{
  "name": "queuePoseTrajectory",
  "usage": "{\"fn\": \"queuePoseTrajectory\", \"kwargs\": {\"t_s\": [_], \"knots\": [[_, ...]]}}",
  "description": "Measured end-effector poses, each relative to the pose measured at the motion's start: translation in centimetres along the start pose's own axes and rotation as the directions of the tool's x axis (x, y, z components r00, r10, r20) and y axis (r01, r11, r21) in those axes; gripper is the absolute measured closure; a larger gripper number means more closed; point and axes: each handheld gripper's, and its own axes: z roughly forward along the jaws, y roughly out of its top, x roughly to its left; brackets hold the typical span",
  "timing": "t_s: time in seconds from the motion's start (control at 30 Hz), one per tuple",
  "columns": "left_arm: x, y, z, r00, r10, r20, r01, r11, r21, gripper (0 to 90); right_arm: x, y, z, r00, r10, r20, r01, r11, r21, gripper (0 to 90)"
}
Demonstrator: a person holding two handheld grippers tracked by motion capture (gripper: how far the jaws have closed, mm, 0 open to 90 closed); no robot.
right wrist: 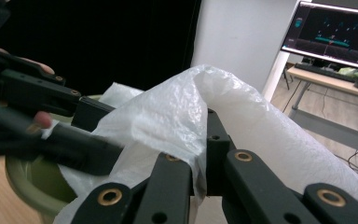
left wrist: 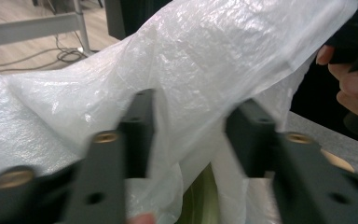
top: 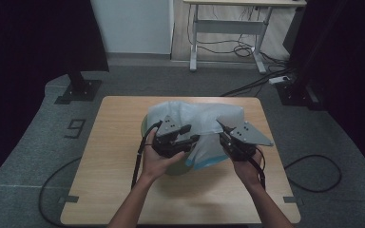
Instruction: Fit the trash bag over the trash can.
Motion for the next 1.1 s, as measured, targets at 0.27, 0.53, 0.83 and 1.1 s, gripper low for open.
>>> {"fn": "queuePoseTrajectory", "kwargs": {"t_s": [0.27, 0.53, 0.83, 1.1], "knots": [[0.9, -1.0, 0.5, 0.9960, -0.064, 0.062, 0.059, 0.9960, 0.067, 89.2, -0.1, -1.7, 0.4, 0.9983, 0.039, -0.042, -0.038, 0.999, 0.033, 82.3], [1.1, -2.2, 0.3, 0.9900, -0.115, 0.082, 0.110, 0.9922, 0.059, 89.7, 1.9, -4.9, 0.0, 0.9915, 0.129, -0.017, -0.128, 0.990, 0.057, 38.3], [1.1, -2.0, -0.1, 0.9892, -0.126, 0.074, 0.124, 0.9919, 0.027, 89.8, 4.5, -8.6, 0.5, 0.9621, 0.237, 0.134, -0.253, 0.961, 0.113, 24.6], [1.1, -1.9, -0.2, 0.9876, -0.131, 0.087, 0.129, 0.9914, 0.020, 89.8, 4.7, -11.2, 2.7, 0.9368, 0.298, 0.183, -0.326, 0.933, 0.150, 29.9]]}}
